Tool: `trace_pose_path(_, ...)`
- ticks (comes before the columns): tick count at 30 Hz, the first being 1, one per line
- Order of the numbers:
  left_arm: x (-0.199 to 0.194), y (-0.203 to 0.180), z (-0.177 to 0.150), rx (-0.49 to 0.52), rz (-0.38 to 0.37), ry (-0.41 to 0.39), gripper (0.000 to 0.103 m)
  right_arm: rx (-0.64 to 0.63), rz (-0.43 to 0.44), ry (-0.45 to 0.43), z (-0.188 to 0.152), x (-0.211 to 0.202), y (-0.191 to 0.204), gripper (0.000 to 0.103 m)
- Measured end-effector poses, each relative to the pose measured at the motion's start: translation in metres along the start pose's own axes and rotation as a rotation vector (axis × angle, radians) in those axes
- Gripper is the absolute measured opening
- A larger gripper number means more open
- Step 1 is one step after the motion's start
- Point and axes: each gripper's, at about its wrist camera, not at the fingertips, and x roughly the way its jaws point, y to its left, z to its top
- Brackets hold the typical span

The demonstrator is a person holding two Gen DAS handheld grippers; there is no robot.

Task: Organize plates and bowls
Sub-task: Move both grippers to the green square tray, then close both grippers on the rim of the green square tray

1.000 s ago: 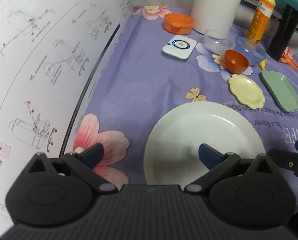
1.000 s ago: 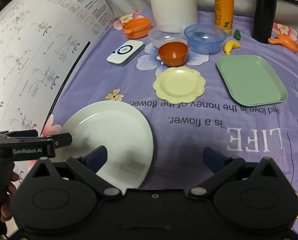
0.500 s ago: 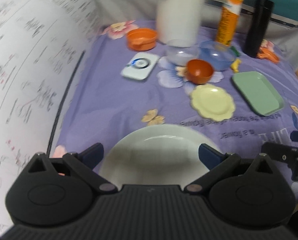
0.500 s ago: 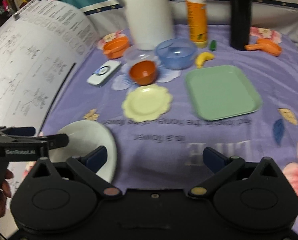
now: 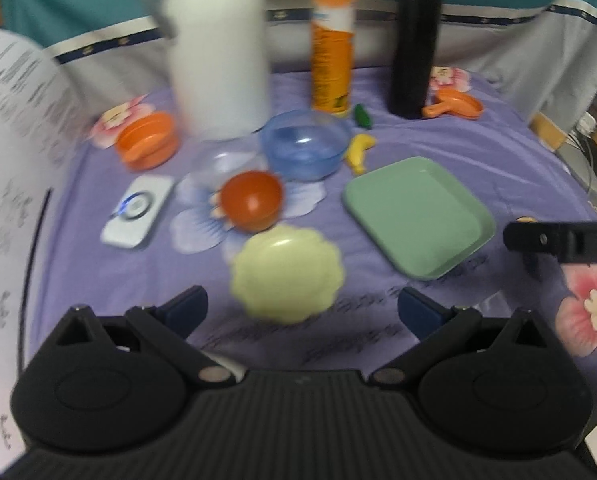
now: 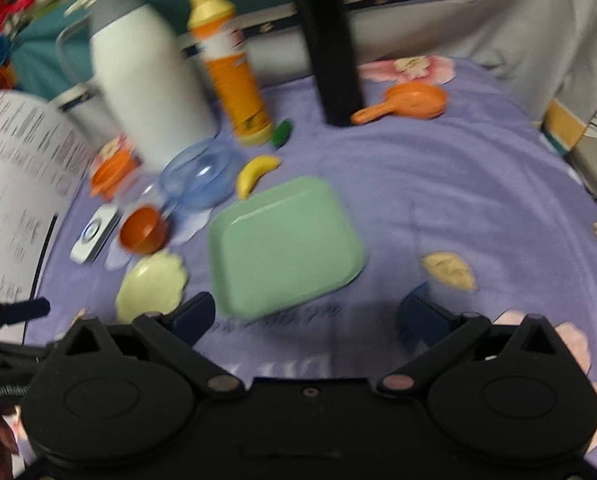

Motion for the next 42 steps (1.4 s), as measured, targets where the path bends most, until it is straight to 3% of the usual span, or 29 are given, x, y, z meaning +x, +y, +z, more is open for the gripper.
trace_pose_path(5,0.024,-0.023,0.018,0.019,-0.023,0.004,0.103,0.054,0.045,-0.029,0.02,0.011,-0.034,0.095)
trace_pose_path(13,0.059,-0.047,0.036,0.034,-0.031,0.026,0.103,0.053,0.047,-0.02,0.044,0.048,-0.049,0.082)
trace_pose_path(19,0.08,-0.054,0.043,0.033,-0.045,0.045,0.091,0.026,0.07,0.013,0.048,0.073,-0.043,0.071)
trace_pose_path(21,0.087,-0.054,0.044,0.021,-0.054,0.06,0.084,0.005,0.068,0.015,0.048,0.078,-0.038,0.063)
trace_pose_path(23,0.094,-0.053,0.045,0.004,-0.071,0.077,0.08,-0.009,0.045,0.011,0.048,0.085,-0.033,0.044)
trace_pose_path(25,0.099,-0.054,0.045,-0.002,-0.089,0.087,0.077,0.005,0.045,0.022,0.05,0.094,-0.031,0.037)
trace_pose_path(28,0.105,-0.055,0.044,-0.002,-0.112,0.1,0.069,0.018,0.054,0.036,0.049,0.103,-0.032,0.035)
trace_pose_path(30,0.108,-0.057,0.042,0.0,-0.126,0.108,0.053,0.012,0.057,0.043,0.049,0.107,-0.03,0.032)
trace_pose_path(35,0.113,-0.059,0.038,0.009,-0.116,0.105,0.044,-0.024,0.04,0.03,0.046,0.111,-0.025,0.022)
trace_pose_path(42,0.116,-0.056,0.037,0.005,-0.125,0.104,0.047,-0.045,0.059,0.05,0.048,0.118,-0.03,0.02)
